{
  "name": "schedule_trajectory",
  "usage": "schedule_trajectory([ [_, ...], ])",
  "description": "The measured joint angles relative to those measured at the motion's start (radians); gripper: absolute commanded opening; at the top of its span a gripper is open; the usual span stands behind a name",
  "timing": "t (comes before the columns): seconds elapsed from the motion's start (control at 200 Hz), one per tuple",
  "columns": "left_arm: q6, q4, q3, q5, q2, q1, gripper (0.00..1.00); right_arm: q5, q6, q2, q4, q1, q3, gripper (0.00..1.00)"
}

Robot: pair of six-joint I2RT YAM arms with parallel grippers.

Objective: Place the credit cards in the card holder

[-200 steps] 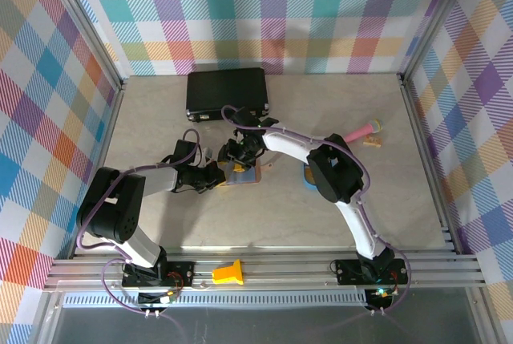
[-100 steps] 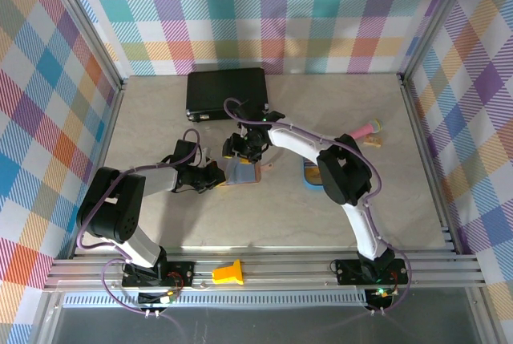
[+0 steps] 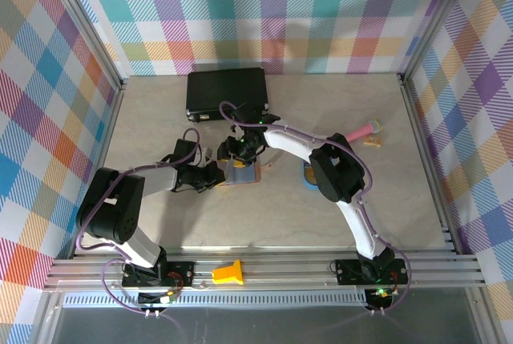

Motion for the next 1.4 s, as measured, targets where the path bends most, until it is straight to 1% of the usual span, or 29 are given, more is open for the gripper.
schedule_trajectory([
  [0.275, 0.021, -0.120, 0.044, -0.055, -0.169, 0.002, 0.10, -0.063, 0.009, 0.000, 0.096, 0.011, 0.000, 0.53],
  [0.515, 0.034, -0.219, 0.055, -0.070, -0.254, 0.010, 0.10, -0.081, 0.052, 0.016, 0.180, 0.022, 0.000, 0.54],
  [0.805, 0.035, -0.262, 0.022, -0.077, -0.305, 0.020, 0.10, -0.093, 0.073, 0.085, 0.245, 0.023, -0.005, 0.54],
  [1.165, 0.035, -0.262, 0.020, -0.077, -0.305, 0.032, 0.10, -0.109, 0.068, 0.088, 0.331, 0.023, -0.037, 0.54],
  [1.3, 0.042, -0.262, 0.020, -0.074, -0.308, 0.041, 0.10, -0.106, 0.040, 0.029, 0.364, 0.010, -0.099, 0.55],
  [1.355, 0.048, -0.262, 0.020, -0.069, -0.317, 0.045, 0.11, -0.103, 0.021, -0.037, 0.371, 0.000, -0.148, 0.56],
  [1.4, 0.055, -0.261, 0.020, -0.062, -0.330, 0.047, 0.16, -0.103, 0.002, -0.106, 0.382, -0.016, -0.194, 0.56],
])
